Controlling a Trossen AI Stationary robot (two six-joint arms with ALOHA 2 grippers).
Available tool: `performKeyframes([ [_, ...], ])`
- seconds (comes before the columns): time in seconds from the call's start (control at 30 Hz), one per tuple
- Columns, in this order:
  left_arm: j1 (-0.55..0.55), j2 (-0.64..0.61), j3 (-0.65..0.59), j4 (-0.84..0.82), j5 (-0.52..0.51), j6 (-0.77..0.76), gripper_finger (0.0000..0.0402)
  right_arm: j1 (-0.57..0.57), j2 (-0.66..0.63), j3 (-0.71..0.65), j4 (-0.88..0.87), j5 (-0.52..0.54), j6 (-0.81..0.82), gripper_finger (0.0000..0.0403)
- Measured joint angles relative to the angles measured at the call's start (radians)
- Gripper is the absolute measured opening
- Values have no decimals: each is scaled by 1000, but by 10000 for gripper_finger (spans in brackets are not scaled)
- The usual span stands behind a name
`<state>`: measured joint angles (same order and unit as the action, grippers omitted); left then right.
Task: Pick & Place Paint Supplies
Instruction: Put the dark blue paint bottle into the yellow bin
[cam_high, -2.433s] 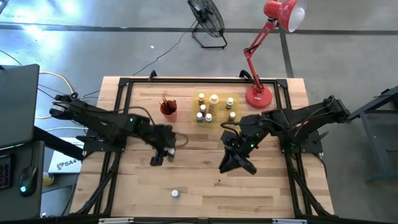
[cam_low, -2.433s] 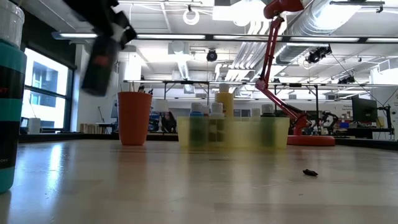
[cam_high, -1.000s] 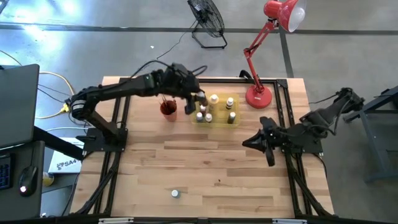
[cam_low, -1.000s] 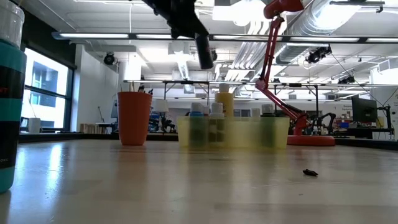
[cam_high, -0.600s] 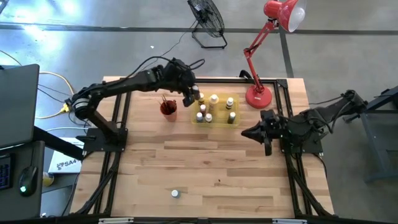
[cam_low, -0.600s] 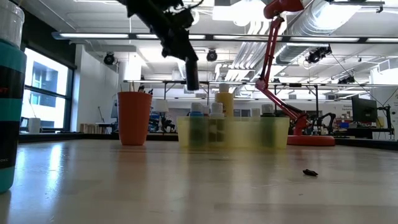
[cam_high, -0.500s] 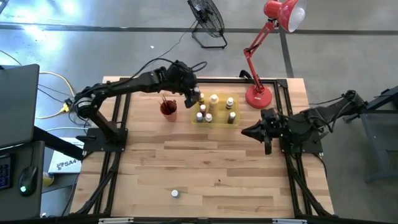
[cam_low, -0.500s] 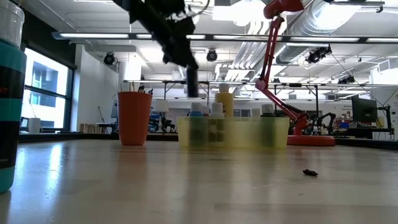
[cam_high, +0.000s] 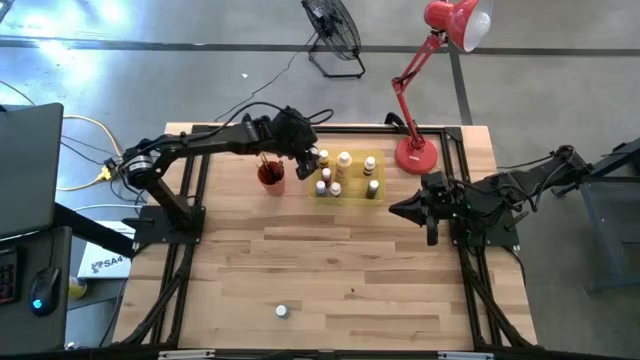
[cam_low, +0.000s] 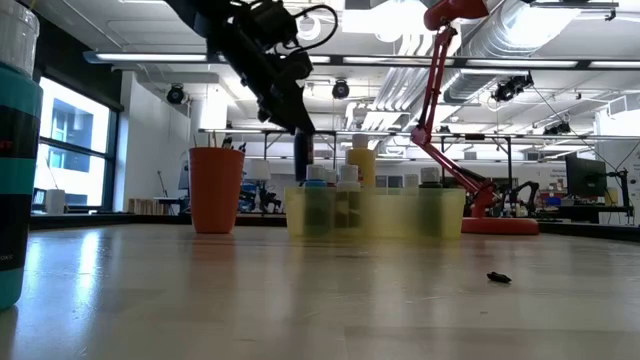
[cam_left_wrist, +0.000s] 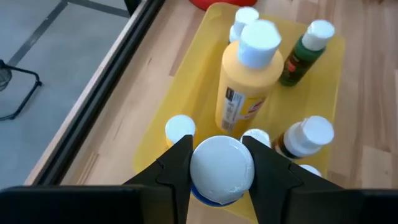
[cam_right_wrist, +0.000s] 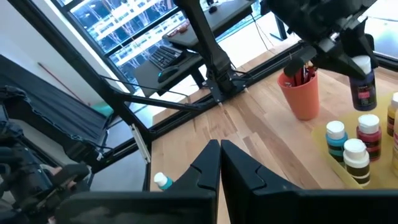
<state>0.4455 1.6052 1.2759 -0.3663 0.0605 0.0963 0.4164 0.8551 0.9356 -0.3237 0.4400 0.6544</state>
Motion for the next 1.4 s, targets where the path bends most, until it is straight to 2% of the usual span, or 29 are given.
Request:
performKeyframes([
  [0.23,0,16,-11,44,11,-2,119,0,0,0,0,9,3,4],
  [0.97,0,210,-13,89,27,-25,119,0,0,0,11,30,3,4],
  [1.2,0,221,-10,96,25,-27,120,0,0,0,15,30,4,4],
  [1.4,0,222,-10,87,23,-29,144,0,0,0,15,29,4,4],
])
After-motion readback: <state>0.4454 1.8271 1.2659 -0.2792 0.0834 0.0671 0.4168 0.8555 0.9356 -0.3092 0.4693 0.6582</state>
